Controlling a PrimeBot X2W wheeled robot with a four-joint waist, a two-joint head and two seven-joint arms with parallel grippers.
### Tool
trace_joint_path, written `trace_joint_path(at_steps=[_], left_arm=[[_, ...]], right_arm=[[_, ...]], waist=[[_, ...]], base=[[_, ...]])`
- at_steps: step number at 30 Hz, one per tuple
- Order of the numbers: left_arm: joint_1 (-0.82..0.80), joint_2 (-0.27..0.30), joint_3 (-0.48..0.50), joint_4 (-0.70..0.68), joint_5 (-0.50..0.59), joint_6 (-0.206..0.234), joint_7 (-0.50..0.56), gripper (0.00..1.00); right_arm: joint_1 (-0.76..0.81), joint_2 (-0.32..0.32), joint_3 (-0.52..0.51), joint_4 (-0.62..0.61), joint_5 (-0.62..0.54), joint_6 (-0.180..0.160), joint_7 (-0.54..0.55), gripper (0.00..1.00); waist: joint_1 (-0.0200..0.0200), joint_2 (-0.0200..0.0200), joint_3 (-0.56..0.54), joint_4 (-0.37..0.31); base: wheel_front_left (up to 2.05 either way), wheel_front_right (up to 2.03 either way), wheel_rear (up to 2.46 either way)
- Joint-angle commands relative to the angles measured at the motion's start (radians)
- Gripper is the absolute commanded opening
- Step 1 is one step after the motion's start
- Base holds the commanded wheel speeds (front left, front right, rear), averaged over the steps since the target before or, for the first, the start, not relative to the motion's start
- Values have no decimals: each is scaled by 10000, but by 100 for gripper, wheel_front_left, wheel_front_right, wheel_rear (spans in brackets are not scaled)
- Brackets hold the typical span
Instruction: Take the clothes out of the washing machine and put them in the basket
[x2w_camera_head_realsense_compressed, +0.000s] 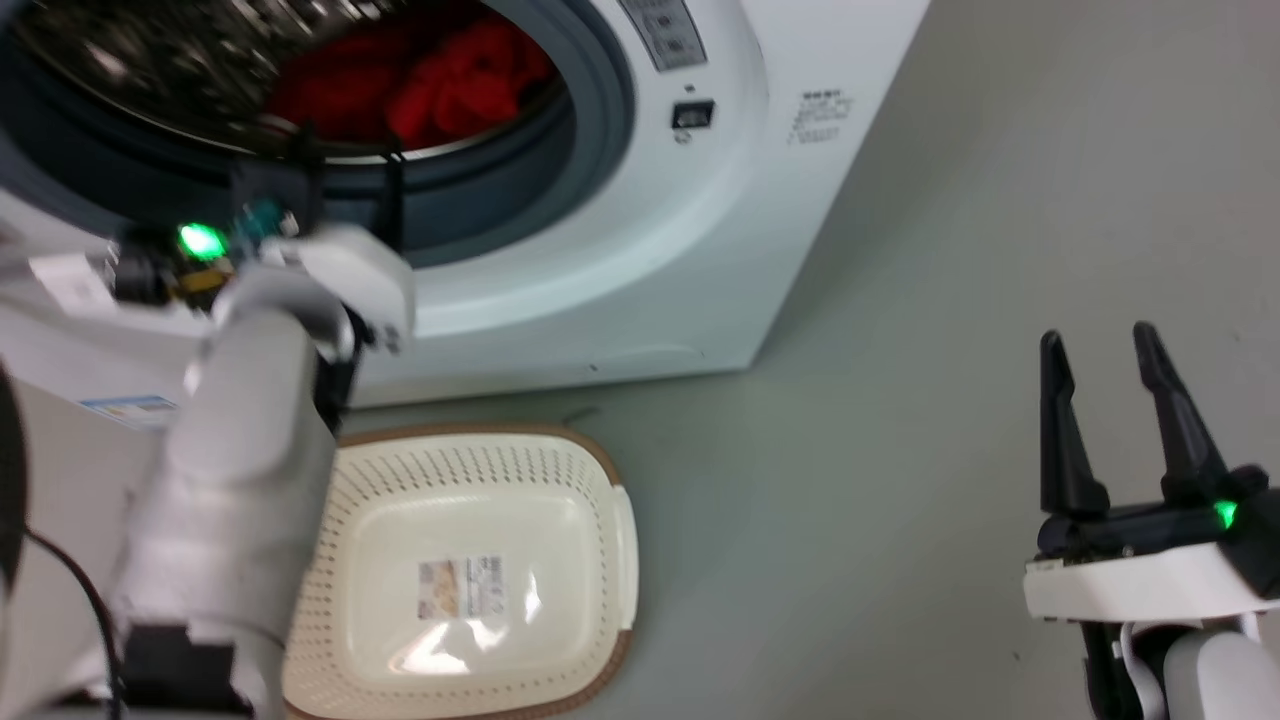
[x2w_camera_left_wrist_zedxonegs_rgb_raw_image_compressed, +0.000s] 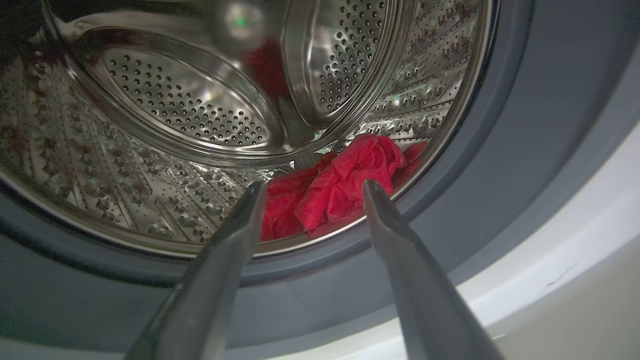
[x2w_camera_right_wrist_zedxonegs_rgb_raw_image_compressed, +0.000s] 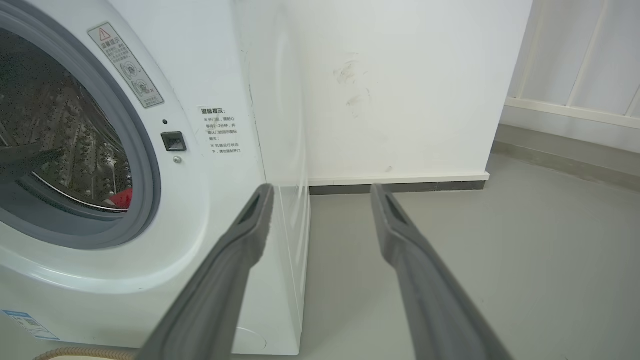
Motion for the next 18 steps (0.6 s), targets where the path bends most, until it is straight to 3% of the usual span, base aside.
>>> trace_joint_path(at_steps=[1, 12, 14, 18], left_arm=[[-416, 135, -69, 249, 130, -62, 67, 100], [-4488, 918, -411, 2308, 58, -492, 1574, 100], [-5582, 1306, -650, 2766, 87, -585, 2248, 100], [-6526, 1547, -663, 3244, -197, -620, 3194, 100]], right_arm=[[-258, 29, -9, -37, 93, -7, -21, 100], [-1380, 29, 153, -113, 1009, -7, -21, 100], [-1630, 32, 287, -95, 1336, -7, -21, 100], [-1773, 33, 404, -70, 1648, -7, -21, 100]], waist=[[-1, 0, 1003, -677], [-1, 0, 3116, -1596], [-1, 0, 3657, -1907], [-1, 0, 4088, -2185]], base=[[0, 0, 0], [0, 0, 0], [0, 0, 0], [0, 0, 0]])
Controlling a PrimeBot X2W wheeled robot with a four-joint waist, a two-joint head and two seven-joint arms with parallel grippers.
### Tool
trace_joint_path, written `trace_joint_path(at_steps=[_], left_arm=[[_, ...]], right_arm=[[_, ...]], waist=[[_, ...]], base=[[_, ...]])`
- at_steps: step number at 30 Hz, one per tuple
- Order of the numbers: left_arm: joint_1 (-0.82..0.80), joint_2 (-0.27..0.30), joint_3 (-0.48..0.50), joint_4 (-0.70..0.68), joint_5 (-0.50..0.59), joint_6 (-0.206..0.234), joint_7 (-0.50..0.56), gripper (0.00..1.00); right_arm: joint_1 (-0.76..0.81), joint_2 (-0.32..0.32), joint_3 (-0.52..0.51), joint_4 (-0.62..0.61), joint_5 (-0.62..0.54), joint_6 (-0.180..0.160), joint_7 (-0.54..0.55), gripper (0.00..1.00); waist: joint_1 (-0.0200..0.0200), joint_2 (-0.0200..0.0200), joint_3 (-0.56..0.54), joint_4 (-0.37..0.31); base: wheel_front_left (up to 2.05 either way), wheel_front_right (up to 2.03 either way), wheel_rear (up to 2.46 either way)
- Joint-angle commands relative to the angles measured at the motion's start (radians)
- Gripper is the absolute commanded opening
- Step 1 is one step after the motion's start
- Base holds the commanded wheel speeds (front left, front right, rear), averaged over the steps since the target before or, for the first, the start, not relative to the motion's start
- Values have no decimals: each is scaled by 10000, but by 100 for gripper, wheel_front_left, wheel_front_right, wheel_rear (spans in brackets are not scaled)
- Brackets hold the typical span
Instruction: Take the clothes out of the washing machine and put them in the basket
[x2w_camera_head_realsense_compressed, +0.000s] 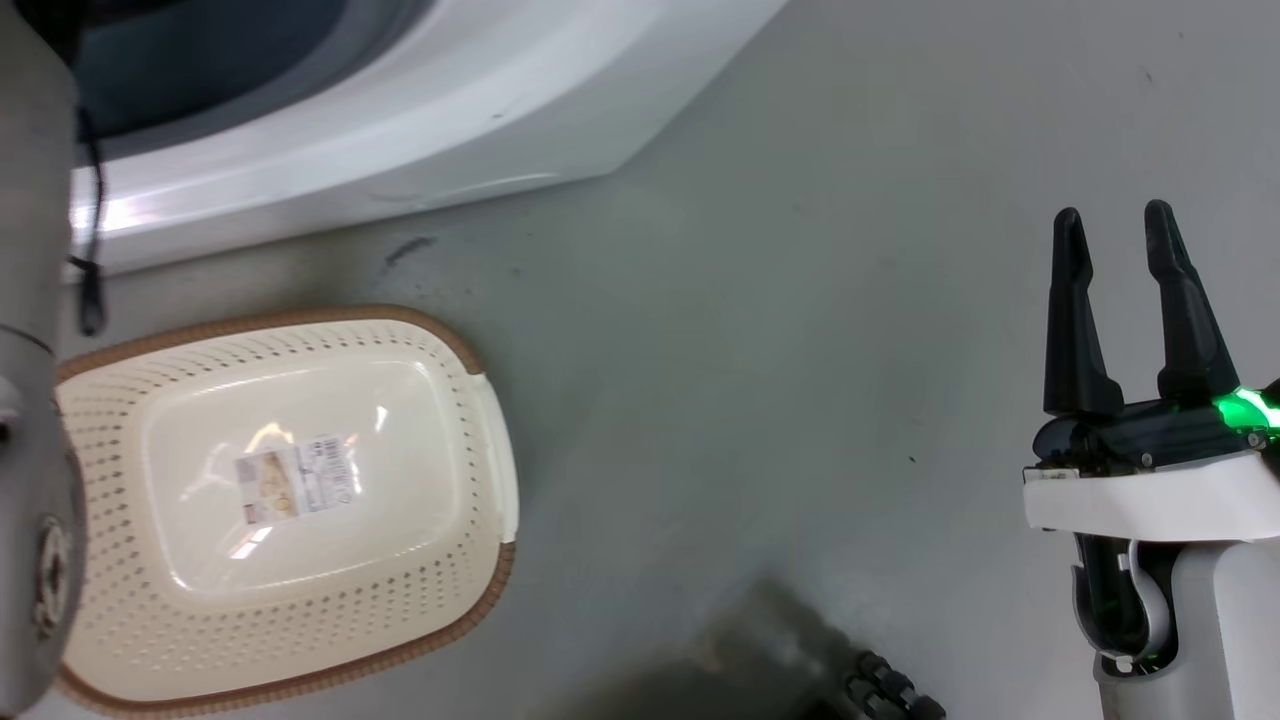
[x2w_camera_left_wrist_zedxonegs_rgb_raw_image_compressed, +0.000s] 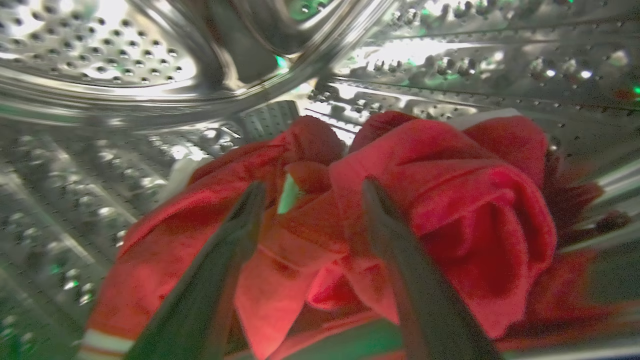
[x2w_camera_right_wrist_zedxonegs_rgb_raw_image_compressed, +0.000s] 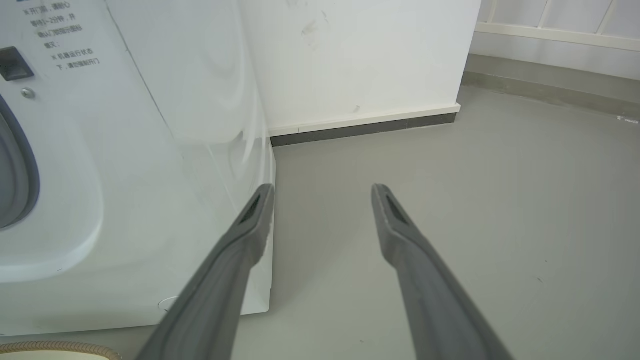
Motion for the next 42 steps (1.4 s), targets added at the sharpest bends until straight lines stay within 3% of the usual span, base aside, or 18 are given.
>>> trace_joint_path(at_steps=[1, 9, 15, 16, 17, 28, 42], left_arm=[[-270, 89, -95, 114, -10, -11, 293, 100], [-1216, 339, -843, 532, -524, -20, 2261, 100], [-1387, 506, -1233, 537, -762, -22, 2741, 100], [-1399, 525, -1249, 523, -825, -22, 2702, 36], [-1400, 515, -1272, 506, -879, -22, 2669, 0], [-912, 572, -1358, 256, -1481, -17, 1570, 0], [1832, -305, -1581, -382, -3070, -18, -1675, 0]], right_arm=[[-182, 34, 39, 3, 133, -7, -21, 100], [-258, 32, 160, 44, 467, -7, -21, 100], [-252, 32, 153, 76, 642, -7, -21, 100], [-259, 32, 156, 80, 659, -7, -21, 100], [-267, 32, 163, 88, 663, -7, -21, 100], [-350, 32, 54, 144, 524, -7, -21, 100], [110, 23, -212, 300, -477, -7, -21, 100]], waist=[[-2, 0, 447, -400], [-2, 0, 855, -641], [-2, 0, 999, -717], [-2, 0, 1012, -722], [-2, 0, 1021, -727], [-2, 0, 647, -563], [-2, 0, -1213, 701]], base=[[0, 0, 0], [0, 0, 0], [0, 0, 0], [0, 0, 0], [0, 0, 0], [0, 0, 0], [0, 0, 0]])
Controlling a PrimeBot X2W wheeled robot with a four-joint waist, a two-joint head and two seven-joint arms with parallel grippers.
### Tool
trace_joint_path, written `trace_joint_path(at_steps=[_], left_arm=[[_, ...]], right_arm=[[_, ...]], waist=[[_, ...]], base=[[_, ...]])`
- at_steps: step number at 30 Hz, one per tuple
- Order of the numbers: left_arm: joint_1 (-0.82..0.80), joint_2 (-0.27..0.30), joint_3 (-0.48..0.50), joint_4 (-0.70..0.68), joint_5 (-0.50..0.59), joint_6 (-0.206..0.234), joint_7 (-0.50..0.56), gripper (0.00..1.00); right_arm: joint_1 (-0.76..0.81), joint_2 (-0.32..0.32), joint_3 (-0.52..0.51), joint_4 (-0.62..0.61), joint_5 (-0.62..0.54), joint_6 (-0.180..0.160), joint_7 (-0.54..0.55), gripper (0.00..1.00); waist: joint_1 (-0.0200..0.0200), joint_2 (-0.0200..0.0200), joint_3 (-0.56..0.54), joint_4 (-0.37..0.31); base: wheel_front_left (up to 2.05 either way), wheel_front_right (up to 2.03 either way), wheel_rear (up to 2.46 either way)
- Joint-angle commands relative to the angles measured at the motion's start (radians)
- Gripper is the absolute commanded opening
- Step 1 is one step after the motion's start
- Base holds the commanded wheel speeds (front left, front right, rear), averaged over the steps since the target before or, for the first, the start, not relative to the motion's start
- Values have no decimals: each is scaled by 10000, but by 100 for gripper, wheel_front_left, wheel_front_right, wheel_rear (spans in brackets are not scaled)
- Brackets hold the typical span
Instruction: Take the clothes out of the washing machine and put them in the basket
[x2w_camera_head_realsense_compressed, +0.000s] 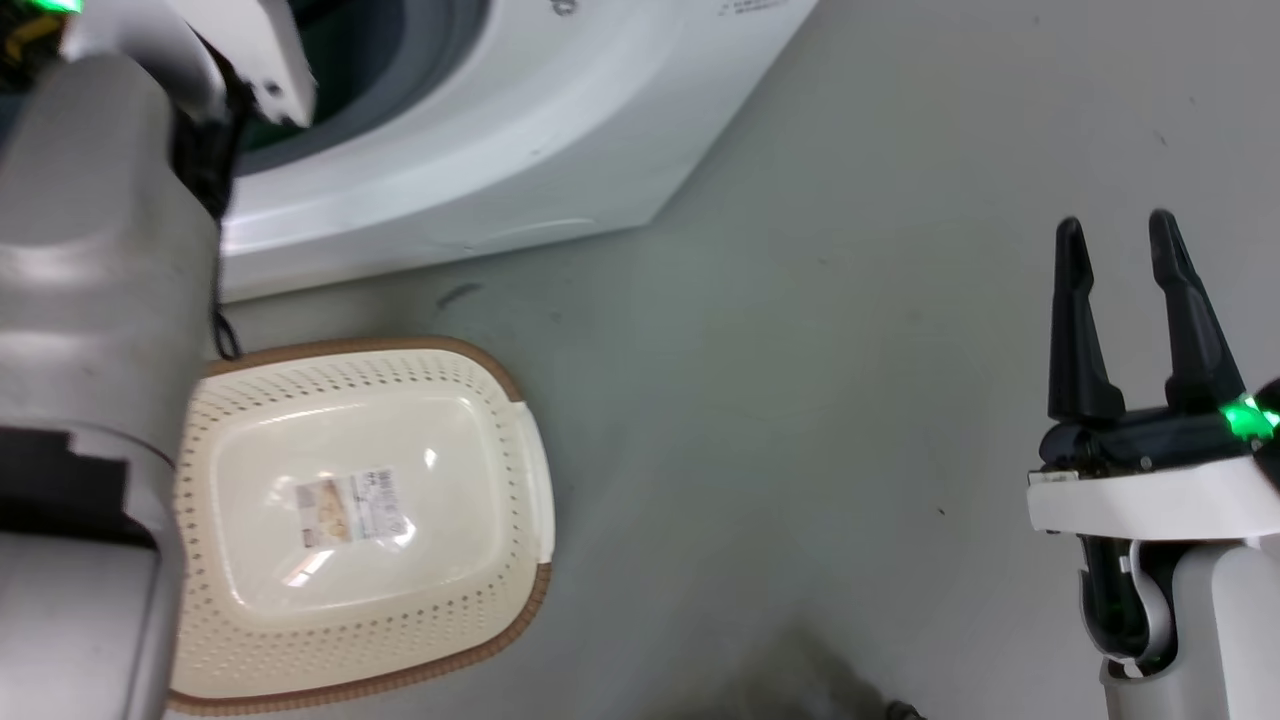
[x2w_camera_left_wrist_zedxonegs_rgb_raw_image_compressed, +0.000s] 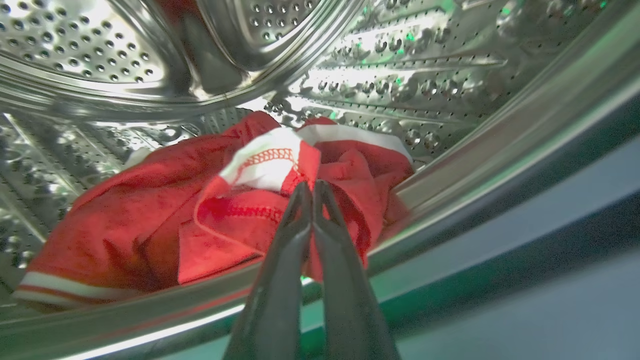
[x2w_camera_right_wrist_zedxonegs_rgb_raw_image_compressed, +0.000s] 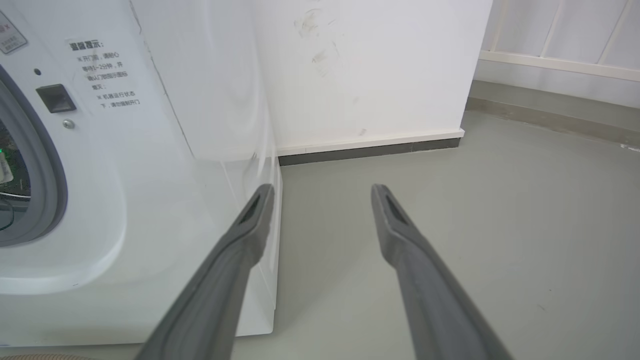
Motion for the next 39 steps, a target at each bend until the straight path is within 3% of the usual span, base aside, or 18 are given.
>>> trace_joint_path(at_steps=[1, 8, 14, 28, 29, 39], left_arm=[[275, -57, -63, -108, -97, 8, -194, 0], [1968, -317, -502, -986, -968, 7, -1304, 0], [3633, -228, -455, -2236, -1212, 19, -1612, 0], [7351, -99, 461, -7400, -819, 785, -1625, 0], [7827, 3, 449, -8260, -752, 952, -1619, 0], [8944, 628, 677, -11307, -679, 1611, -999, 0]], right_arm=[[144, 8, -72, 44, -99, -7, -21, 100], [580, 5, -90, 184, -525, -7, -21, 100], [1005, 7, -86, 257, -751, -7, -21, 100], [1969, 7, -74, 402, -1077, -7, -21, 100], [2184, 7, -71, 436, -1067, -7, -21, 100], [2611, 7, -75, 458, -1033, -7, -21, 100]], waist=[[0, 0, -491, 447], [0, 0, -1496, 1061], [0, 0, -2310, 1457], [0, 0, -3945, 2287], [0, 0, -4266, 2379], [0, 0, -4975, 2550]], base=[[0, 0, 0], [0, 0, 0], [0, 0, 0], [0, 0, 0], [0, 0, 0], [0, 0, 0]])
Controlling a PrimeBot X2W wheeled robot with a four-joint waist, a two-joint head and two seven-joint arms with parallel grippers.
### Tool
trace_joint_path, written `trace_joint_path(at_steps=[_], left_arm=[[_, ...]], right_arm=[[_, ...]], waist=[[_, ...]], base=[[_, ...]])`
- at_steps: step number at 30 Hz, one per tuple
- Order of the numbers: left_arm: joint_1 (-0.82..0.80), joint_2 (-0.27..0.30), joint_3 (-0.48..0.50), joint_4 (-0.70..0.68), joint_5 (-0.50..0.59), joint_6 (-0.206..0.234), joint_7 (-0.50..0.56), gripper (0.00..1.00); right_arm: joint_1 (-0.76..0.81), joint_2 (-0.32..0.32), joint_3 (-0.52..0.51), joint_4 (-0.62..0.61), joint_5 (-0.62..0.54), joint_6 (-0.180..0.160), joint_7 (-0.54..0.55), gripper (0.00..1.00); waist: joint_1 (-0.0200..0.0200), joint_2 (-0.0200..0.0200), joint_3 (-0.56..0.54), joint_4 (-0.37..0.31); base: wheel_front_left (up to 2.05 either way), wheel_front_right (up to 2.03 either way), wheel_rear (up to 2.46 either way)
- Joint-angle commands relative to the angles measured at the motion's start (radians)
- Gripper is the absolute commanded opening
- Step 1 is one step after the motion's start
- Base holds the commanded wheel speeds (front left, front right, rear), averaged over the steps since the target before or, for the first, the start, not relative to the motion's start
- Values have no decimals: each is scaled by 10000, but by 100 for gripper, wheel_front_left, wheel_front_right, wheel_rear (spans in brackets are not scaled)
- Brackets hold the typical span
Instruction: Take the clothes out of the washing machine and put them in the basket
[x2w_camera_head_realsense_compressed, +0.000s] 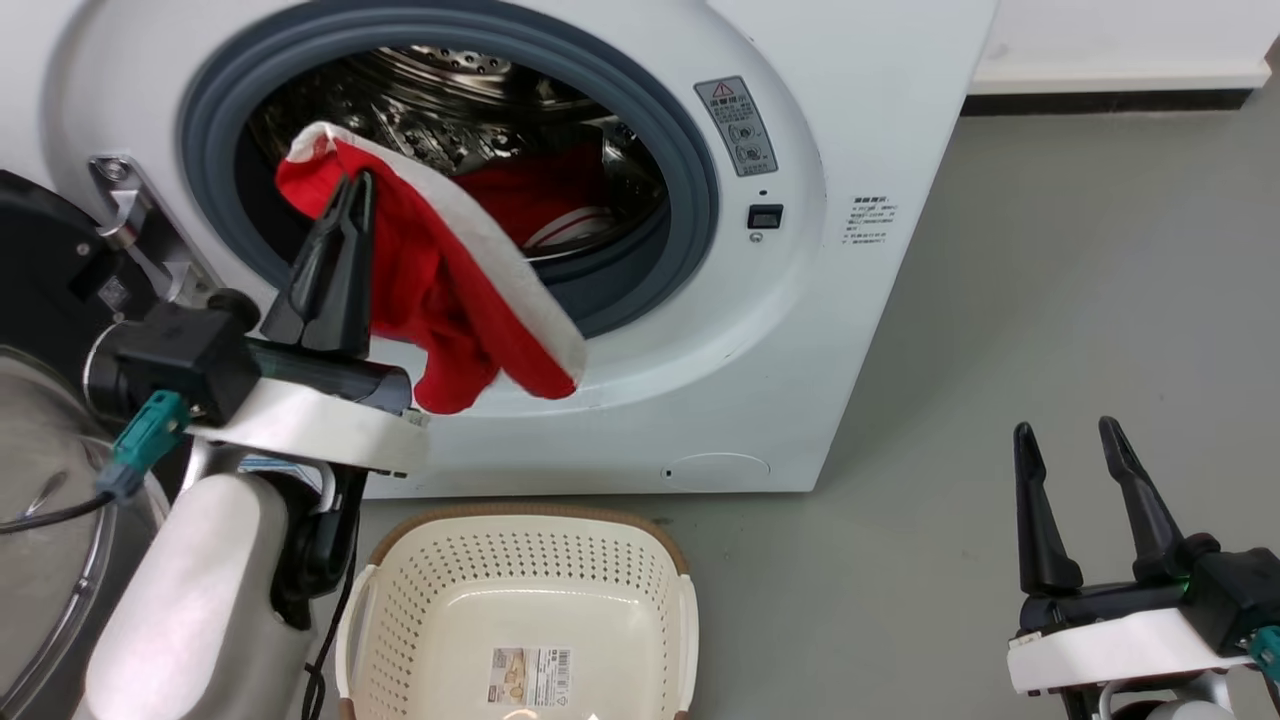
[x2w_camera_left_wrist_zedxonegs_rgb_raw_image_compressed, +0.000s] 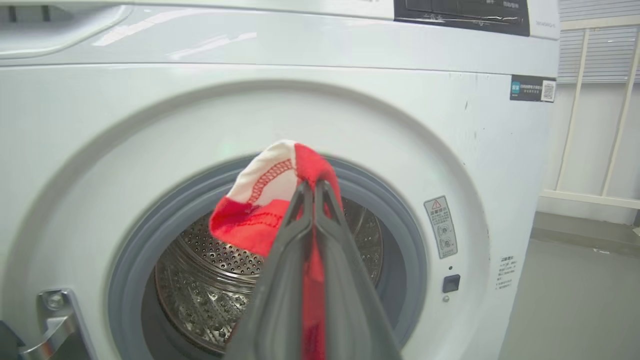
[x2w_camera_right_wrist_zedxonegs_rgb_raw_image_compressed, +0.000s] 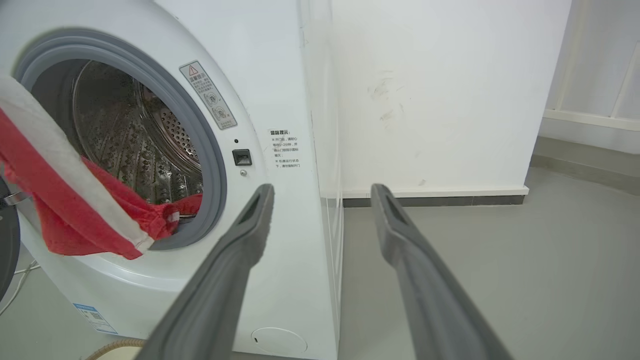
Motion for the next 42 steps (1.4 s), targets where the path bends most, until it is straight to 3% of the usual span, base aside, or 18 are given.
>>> trace_joint_path(at_steps=[1, 13, 23, 35, 40, 42], left_arm=[[195, 59, 40, -318, -5, 95, 83, 0], [780, 718, 207, -3084, 344, 602, 812, 0], [1504, 926, -82, -3666, 304, 643, 1221, 0], [2823, 946, -587, -3266, 258, 666, 1142, 0], [2882, 721, -962, -2345, 342, 543, 925, 0], [2728, 382, -1211, -842, 124, 240, 485, 0]], right_arm=[[90, 3, 0, -12, -17, -7, -21, 100], [399, 3, 0, -2, 46, -7, -21, 100], [313, 5, 19, -52, 98, -7, -21, 100], [-101, 5, -38, -160, -9, -7, -21, 100], [-478, 5, -84, -251, -65, -7, -21, 100], [-829, 6, -132, -368, -73, -7, -21, 100]], waist=[[2, -1, -108, 53], [2, -1, -552, 236], [2, -1, -489, 232], [2, -1, 224, 5], [2, -1, 805, -146], [2, -1, 1467, -290]], base=[[0, 0, 0], [0, 0, 0], [0, 0, 0], [0, 0, 0], [0, 0, 0], [0, 0, 0]])
